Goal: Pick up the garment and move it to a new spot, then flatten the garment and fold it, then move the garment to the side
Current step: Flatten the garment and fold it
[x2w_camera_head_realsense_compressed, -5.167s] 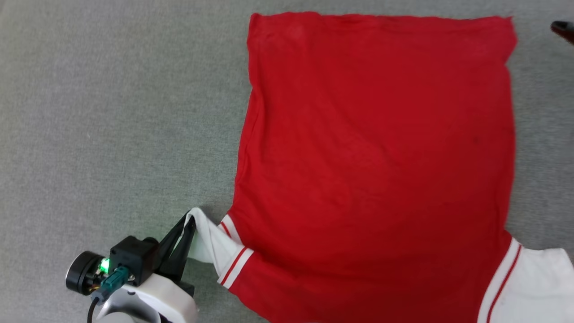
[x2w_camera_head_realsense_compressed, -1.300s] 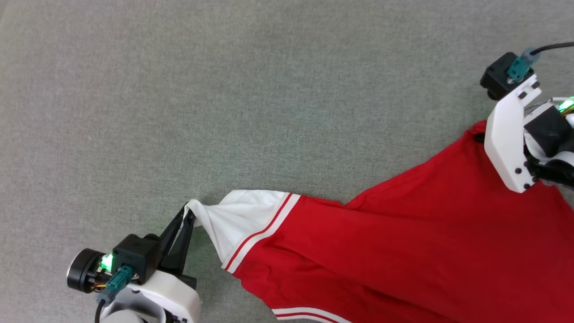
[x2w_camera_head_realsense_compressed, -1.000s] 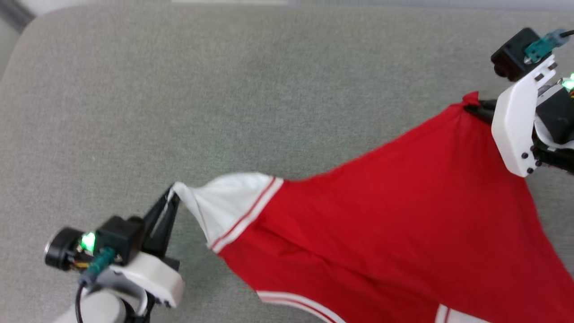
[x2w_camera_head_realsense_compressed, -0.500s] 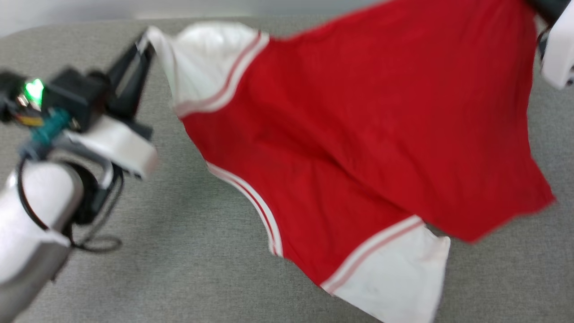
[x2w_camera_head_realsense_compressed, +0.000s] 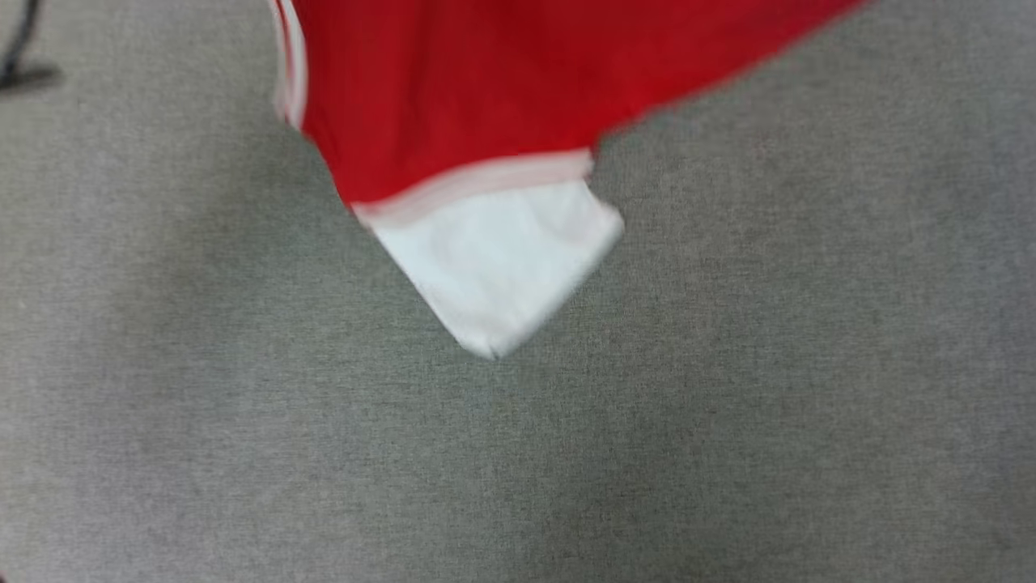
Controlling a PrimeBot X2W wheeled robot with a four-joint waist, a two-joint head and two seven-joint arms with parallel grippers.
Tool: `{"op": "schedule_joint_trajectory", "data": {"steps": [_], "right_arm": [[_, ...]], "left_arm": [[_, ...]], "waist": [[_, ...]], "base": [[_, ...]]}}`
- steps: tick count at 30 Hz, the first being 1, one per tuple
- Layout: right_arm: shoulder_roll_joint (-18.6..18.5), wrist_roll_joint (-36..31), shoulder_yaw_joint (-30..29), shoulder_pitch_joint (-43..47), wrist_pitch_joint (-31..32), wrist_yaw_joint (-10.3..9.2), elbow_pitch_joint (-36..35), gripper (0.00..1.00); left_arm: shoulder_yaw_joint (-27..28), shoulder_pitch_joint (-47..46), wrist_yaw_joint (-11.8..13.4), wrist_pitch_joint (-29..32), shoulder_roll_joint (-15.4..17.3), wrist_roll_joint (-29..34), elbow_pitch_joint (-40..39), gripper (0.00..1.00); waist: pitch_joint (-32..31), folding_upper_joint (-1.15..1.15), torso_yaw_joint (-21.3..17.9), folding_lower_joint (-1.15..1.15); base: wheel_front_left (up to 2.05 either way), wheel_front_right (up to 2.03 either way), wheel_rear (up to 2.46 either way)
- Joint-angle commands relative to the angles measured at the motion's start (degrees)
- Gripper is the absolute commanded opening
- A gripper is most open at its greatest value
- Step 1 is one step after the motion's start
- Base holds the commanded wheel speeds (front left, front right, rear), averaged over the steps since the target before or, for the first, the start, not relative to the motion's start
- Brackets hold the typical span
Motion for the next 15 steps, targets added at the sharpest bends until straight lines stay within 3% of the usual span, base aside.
{"op": "schedule_joint_trajectory", "data": {"steps": [1, 6, 15], "right_arm": [[0.8, -0.7, -0.4, -2.2, 0.0, -0.04, 0.7, 0.00], [3.3, -4.1, -1.8, -10.7, -0.9, -0.04, 4.7, 0.00], [6.8, -7.2, -1.2, -20.5, -3.4, -0.04, 11.5, 0.00]], "left_arm": [[0.2, -2.6, -0.6, -0.1, -0.9, 0.3, 0.9, 0.00], [0.2, -15.4, -4.8, -1.4, -3.5, 2.1, 9.1, 0.00], [-1.1, -30.6, -8.2, -3.8, -7.5, 4.2, 20.3, 0.00]], "waist": [[1.7, 0.00, -0.1, -0.01], [4.3, 0.00, 0.1, -0.01], [7.3, 0.00, 0.7, -0.01]], "base": [[0.00, 0.00, 0.00], [0.00, 0.00, 0.00], [0.00, 0.00, 0.00]]}}
